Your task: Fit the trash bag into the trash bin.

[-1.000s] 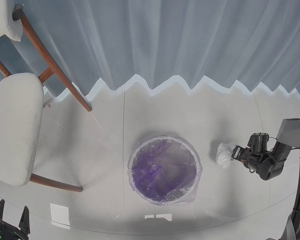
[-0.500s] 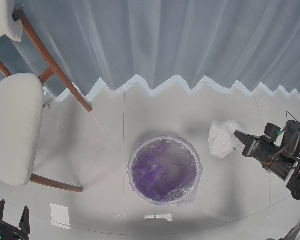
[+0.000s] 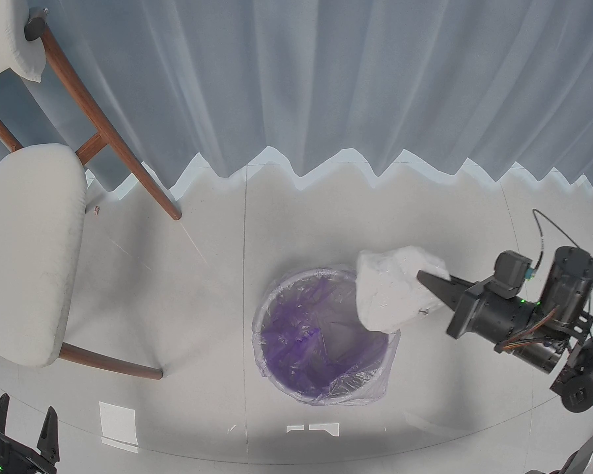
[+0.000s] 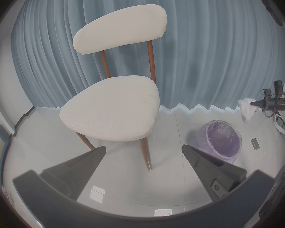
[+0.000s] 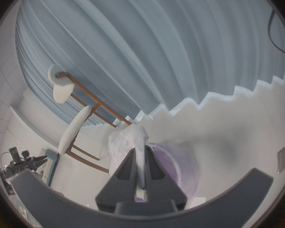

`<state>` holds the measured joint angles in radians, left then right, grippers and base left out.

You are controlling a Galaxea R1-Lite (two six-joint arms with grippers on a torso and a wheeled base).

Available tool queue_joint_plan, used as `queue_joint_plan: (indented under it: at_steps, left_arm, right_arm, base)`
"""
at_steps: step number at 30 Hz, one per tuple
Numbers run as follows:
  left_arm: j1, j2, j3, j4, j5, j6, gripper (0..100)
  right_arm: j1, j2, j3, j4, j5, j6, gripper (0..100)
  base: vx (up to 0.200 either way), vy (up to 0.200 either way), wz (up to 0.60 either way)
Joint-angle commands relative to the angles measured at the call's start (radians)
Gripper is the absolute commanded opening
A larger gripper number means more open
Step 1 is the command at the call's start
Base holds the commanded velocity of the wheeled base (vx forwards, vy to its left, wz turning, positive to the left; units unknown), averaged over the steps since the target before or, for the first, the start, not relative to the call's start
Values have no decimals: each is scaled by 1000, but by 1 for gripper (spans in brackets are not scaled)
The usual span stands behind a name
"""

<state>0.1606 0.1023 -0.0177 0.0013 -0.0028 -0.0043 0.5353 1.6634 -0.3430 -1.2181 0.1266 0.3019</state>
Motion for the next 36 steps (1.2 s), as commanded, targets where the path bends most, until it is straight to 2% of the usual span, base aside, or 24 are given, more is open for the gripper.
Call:
queue_joint_plan:
  at_steps: [1, 3, 7, 18, 31, 32, 36]
  left_arm:
    - [0, 4, 15, 0, 0, 0, 100]
    - [0, 4, 15, 0, 0, 0, 100]
    - [0, 4, 15, 0, 0, -2, 100]
    - [0, 4, 15, 0, 0, -2, 100]
    - [0, 4, 15, 0, 0, -2, 100]
    - [0, 4, 15, 0, 0, -2, 100]
    - [0, 4, 15, 0, 0, -2, 100]
  right_arm:
    - [109, 374, -90, -190, 7, -1, 0]
    - [120, 472, -117, -279, 5, -10, 0]
    - [127, 542, -103, -334, 5, -14, 0]
    - [106, 654, -189, -342, 2, -14, 0]
    - [95, 667, -205, -339, -12, -15, 0]
    - [92, 665, -205, -337, -19, -15, 100]
    - [92, 631, -209, -345, -30, -15, 100]
  base:
    - [0, 0, 0]
    - [0, 0, 0]
    - [0, 0, 0]
    - [0, 0, 0]
    - [0, 0, 0]
    - [0, 0, 0]
    - [0, 0, 0]
